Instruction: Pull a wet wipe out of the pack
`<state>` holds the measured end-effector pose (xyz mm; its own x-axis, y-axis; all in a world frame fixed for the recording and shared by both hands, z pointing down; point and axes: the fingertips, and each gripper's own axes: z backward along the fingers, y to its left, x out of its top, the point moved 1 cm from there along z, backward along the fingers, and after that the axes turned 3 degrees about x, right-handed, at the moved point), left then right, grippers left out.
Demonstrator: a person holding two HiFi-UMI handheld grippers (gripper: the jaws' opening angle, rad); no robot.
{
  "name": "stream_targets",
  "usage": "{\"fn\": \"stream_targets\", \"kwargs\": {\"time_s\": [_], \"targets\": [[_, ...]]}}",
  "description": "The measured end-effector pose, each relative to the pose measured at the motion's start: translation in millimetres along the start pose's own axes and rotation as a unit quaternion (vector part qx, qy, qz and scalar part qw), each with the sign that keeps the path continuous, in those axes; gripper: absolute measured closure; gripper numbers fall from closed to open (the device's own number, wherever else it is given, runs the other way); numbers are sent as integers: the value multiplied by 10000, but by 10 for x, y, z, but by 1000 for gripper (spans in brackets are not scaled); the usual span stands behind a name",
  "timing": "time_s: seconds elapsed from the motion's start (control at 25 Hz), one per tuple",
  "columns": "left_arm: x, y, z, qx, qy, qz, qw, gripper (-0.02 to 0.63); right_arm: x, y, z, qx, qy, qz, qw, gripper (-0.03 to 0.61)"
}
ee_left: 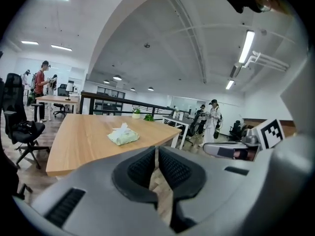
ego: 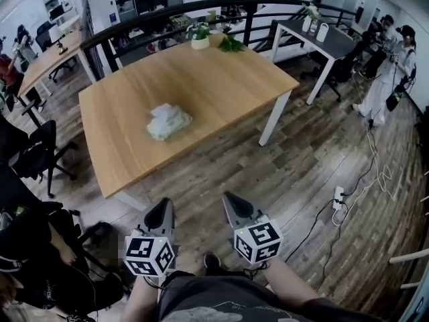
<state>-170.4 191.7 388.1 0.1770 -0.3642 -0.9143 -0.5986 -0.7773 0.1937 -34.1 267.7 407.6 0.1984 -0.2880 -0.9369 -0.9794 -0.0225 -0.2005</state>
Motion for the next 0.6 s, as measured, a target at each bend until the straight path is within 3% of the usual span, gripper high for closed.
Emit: {"fn": "stream_targets", "kwargs": {"time_s": [0.36,0.6], "targets": [[74,146,-194,14,163,-44,9999,601,119,9,-294,237,67,0,9997,552],[54,300,-430,-11,202,-14,9998,601,66,-50,-498,180,206,11,9996,552]]}}
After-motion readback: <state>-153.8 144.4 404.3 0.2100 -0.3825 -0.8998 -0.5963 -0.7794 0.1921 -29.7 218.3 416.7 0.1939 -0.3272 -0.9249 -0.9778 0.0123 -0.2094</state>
